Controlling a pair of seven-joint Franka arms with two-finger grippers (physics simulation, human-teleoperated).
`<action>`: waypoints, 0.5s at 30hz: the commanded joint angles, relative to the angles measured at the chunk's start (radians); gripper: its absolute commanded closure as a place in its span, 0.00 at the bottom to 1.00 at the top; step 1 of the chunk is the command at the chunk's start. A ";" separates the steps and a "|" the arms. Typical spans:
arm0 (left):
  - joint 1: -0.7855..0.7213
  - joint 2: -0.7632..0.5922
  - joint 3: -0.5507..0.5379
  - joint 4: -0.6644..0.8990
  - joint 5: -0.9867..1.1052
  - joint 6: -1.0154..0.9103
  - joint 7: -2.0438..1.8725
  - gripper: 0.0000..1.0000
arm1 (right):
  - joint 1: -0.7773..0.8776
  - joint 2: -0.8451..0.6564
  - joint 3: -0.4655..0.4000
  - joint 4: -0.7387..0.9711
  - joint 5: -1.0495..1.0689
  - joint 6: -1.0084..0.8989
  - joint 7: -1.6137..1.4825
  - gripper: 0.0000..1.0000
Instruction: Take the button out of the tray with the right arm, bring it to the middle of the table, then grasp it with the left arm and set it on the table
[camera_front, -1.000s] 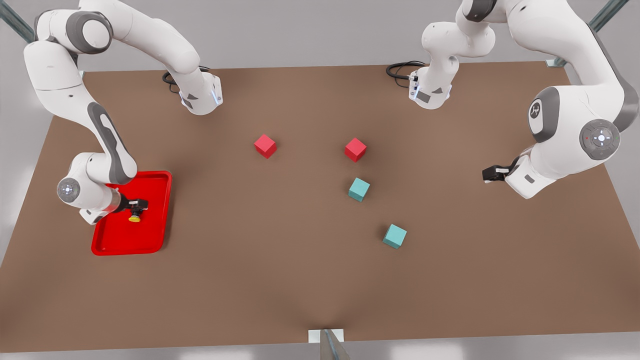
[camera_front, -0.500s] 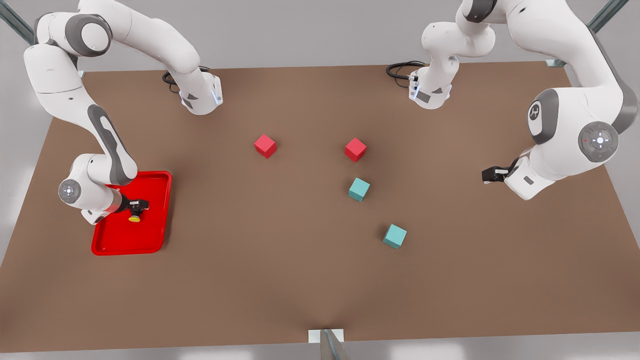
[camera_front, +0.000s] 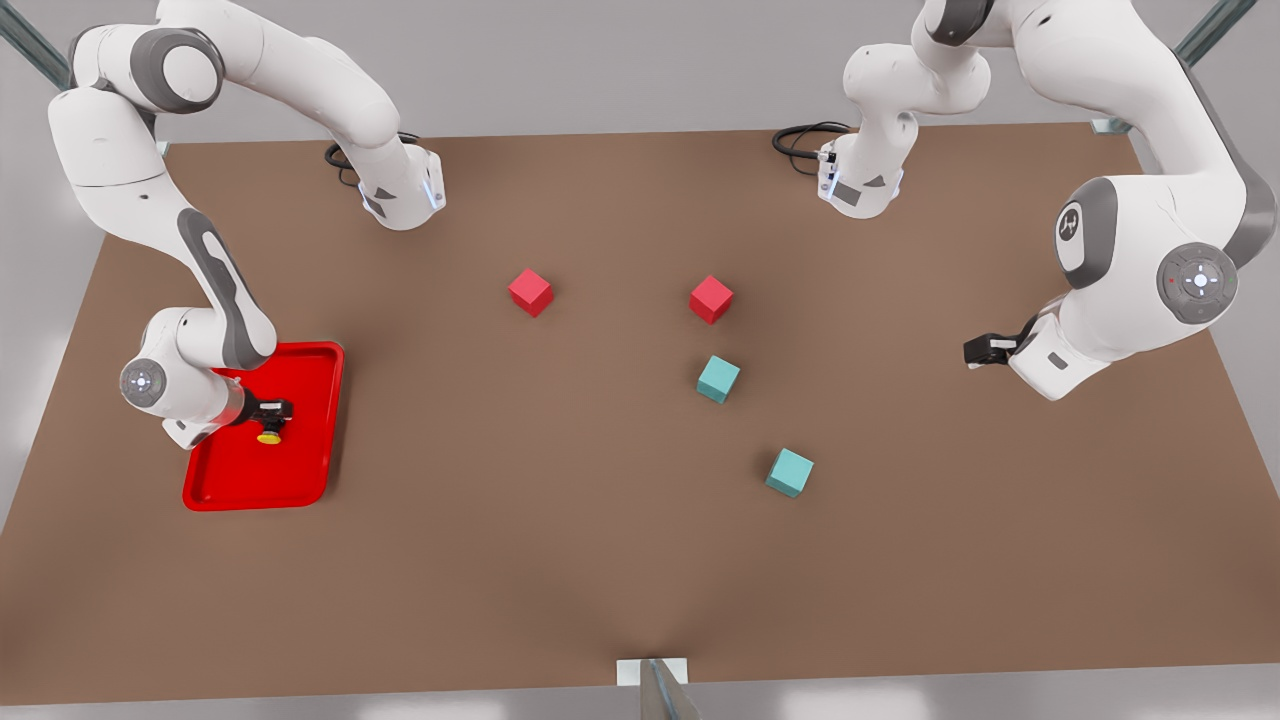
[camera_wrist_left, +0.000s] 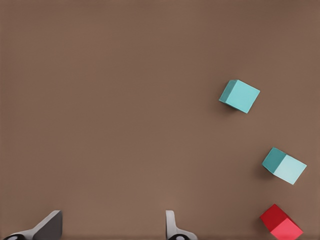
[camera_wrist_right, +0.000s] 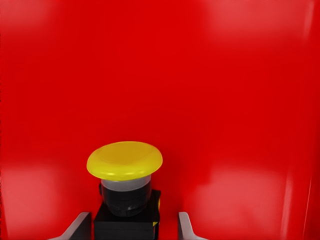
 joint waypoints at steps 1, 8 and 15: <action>0.000 -0.001 0.000 0.000 0.000 0.000 0.000 0.00 | 0.001 -0.001 0.000 0.001 0.003 -0.004 0.016 0.28; 0.000 0.000 0.000 0.000 0.000 0.000 0.000 0.00 | 0.004 -0.003 0.000 0.004 0.009 -0.009 0.011 0.31; 0.000 -0.001 0.000 0.000 0.000 0.000 0.000 0.00 | 0.009 -0.004 0.002 0.004 0.009 -0.055 0.010 0.43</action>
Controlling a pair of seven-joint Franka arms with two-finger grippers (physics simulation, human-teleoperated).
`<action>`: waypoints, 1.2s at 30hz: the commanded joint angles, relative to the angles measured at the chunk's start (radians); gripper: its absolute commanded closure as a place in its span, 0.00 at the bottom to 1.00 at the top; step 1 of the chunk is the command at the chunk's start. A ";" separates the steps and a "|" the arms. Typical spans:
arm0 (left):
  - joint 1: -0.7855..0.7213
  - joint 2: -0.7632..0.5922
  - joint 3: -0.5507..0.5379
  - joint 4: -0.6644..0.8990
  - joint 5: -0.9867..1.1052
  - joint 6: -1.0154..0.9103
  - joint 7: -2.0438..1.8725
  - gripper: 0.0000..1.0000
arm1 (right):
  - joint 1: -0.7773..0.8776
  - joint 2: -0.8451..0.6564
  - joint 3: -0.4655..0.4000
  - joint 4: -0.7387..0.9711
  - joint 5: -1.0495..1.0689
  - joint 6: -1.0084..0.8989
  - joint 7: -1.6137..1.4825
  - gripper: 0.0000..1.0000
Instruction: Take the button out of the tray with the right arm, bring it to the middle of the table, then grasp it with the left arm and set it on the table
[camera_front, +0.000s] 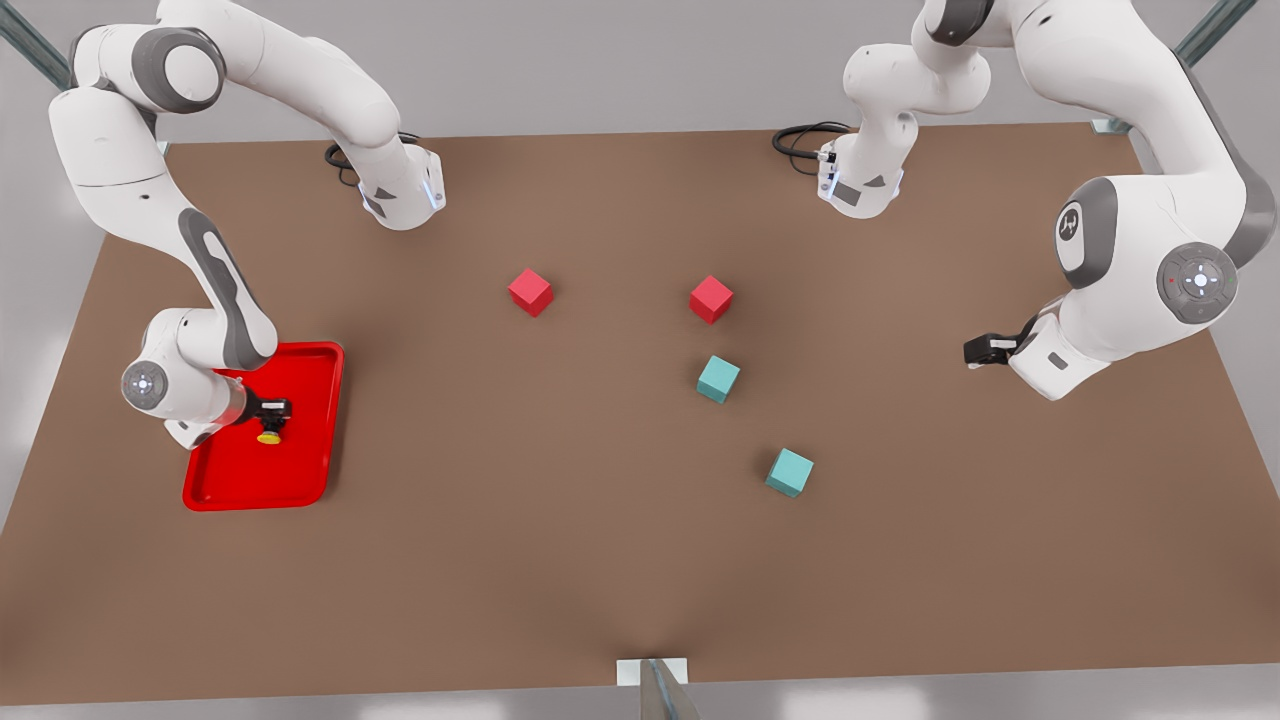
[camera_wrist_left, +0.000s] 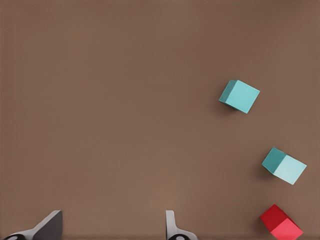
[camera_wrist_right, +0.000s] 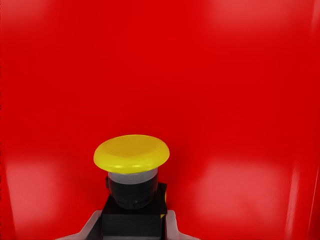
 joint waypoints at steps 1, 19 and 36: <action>0.000 -0.001 0.000 0.000 0.001 -0.002 0.000 0.00 | 0.001 0.000 0.000 0.001 0.002 -0.021 0.001 0.44; 0.000 0.000 0.000 0.000 0.001 0.000 0.000 0.00 | 0.003 -0.004 0.013 0.020 0.008 -0.066 0.000 0.48; 0.000 0.000 0.000 0.000 0.001 0.000 0.000 0.00 | 0.004 -0.007 0.124 0.073 0.055 -0.135 -0.005 0.48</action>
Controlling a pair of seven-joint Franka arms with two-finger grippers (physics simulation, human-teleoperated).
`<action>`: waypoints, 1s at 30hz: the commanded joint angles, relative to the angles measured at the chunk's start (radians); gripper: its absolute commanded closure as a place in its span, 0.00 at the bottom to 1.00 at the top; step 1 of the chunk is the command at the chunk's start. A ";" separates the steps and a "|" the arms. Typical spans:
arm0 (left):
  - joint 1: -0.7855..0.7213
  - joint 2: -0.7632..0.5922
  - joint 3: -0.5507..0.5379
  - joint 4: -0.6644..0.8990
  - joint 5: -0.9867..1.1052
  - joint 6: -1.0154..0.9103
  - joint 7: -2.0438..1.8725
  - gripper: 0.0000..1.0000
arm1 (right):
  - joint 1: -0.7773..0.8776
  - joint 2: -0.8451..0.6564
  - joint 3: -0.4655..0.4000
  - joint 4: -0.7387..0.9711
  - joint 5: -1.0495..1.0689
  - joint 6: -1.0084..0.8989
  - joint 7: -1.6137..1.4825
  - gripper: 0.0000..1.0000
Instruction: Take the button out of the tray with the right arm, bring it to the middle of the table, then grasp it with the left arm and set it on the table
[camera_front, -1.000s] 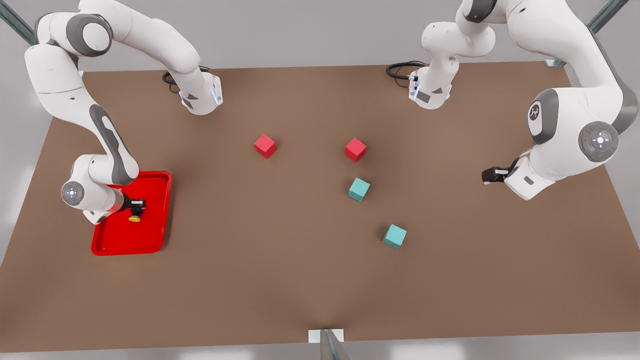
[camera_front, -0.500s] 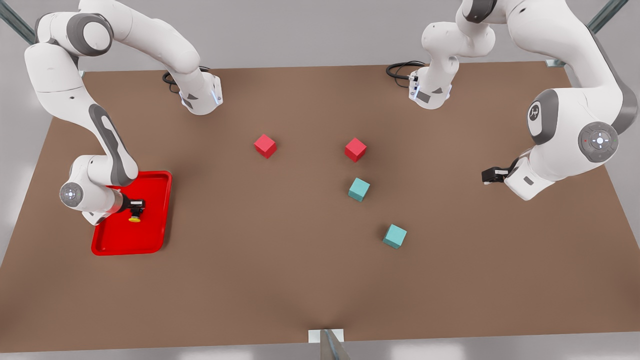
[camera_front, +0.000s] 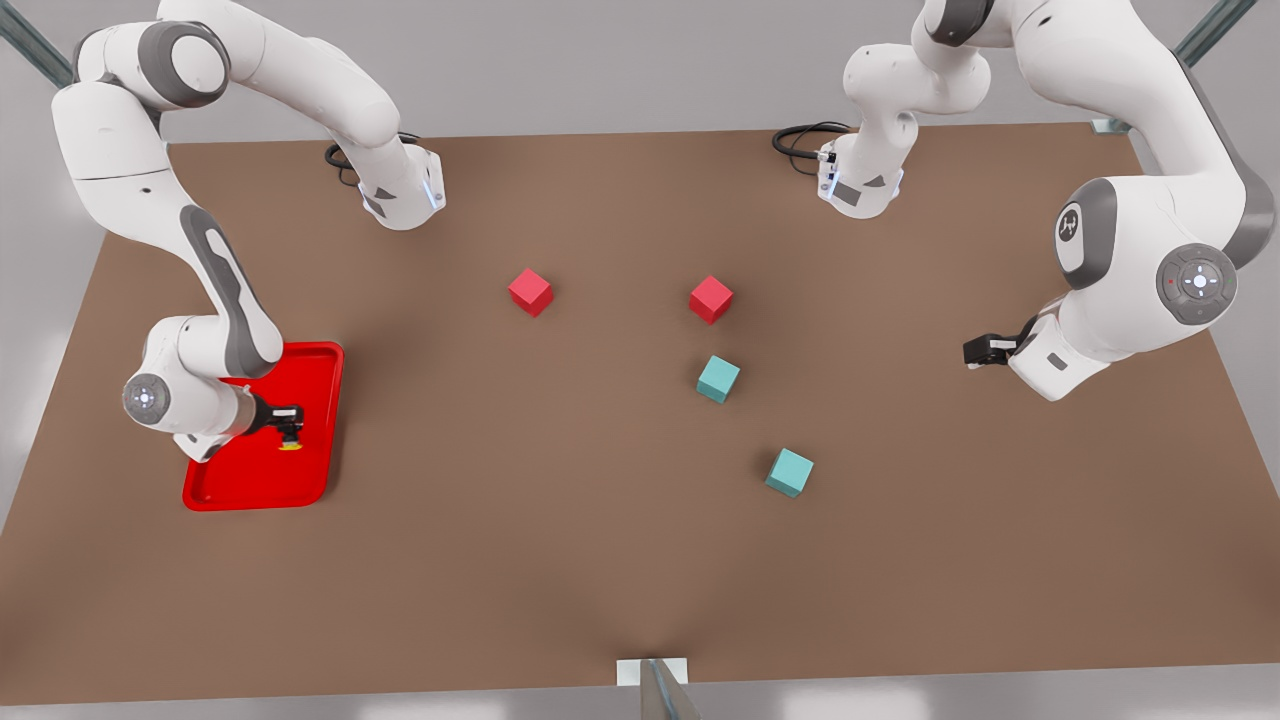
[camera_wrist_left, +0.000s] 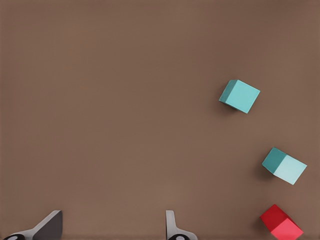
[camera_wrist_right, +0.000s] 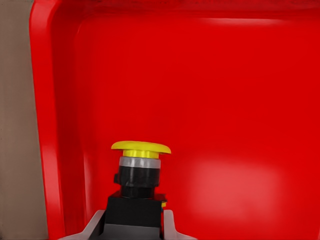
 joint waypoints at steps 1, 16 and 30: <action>0.000 -0.001 0.000 0.000 0.001 0.000 0.000 0.00 | -0.005 -0.001 0.017 0.002 0.003 0.001 -0.004 0.48; -0.002 -0.001 0.000 0.000 0.001 0.000 0.000 0.00 | -0.075 -0.006 0.098 -0.056 0.003 0.189 -0.076 0.52; -0.003 -0.001 0.000 0.000 0.001 0.000 0.000 0.00 | 0.403 -0.130 0.218 -0.013 0.368 0.121 0.263 0.52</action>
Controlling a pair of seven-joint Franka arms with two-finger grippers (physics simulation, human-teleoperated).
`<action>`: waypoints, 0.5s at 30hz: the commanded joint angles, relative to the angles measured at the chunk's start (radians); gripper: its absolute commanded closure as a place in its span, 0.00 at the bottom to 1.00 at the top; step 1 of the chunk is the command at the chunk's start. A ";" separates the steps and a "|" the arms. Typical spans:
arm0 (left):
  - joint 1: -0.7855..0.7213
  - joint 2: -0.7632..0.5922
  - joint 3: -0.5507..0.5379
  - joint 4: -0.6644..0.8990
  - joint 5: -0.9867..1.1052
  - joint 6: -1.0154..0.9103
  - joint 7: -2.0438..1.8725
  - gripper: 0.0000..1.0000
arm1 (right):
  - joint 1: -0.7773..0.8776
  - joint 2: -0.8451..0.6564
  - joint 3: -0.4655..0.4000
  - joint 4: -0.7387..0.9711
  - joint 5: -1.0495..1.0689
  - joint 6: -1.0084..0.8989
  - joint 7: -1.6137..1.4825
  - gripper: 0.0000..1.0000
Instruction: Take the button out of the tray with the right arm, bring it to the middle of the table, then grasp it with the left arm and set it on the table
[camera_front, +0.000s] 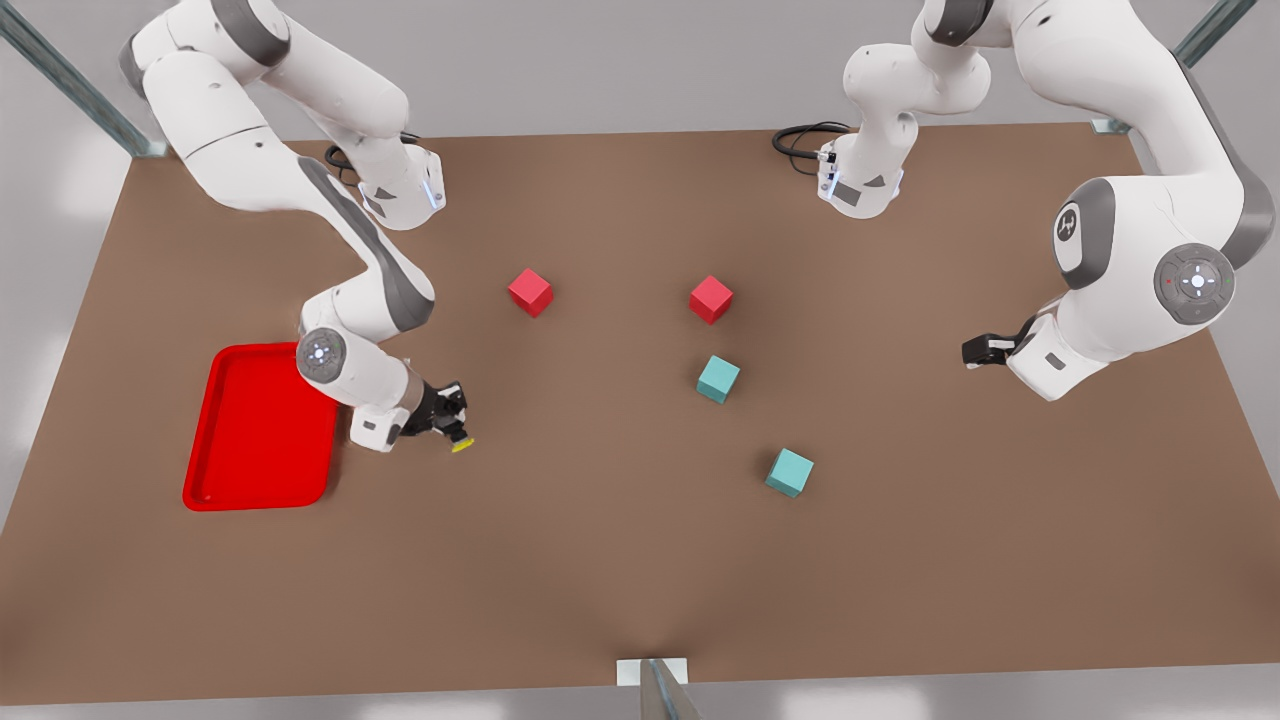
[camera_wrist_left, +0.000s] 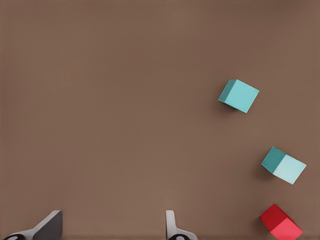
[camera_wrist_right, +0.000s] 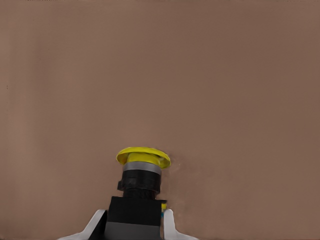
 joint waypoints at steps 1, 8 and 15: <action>0.000 -0.001 0.000 0.000 0.001 0.000 -0.002 0.00 | 0.081 -0.003 0.000 0.018 0.103 -0.007 0.315 0.52; 0.000 -0.001 0.000 0.000 0.001 0.000 0.000 0.00 | 0.929 0.029 -0.586 0.281 0.319 0.025 0.598 0.52; 0.000 0.005 0.000 0.000 0.001 0.001 0.000 0.00 | 1.119 0.209 -0.771 0.516 0.382 0.055 0.601 0.52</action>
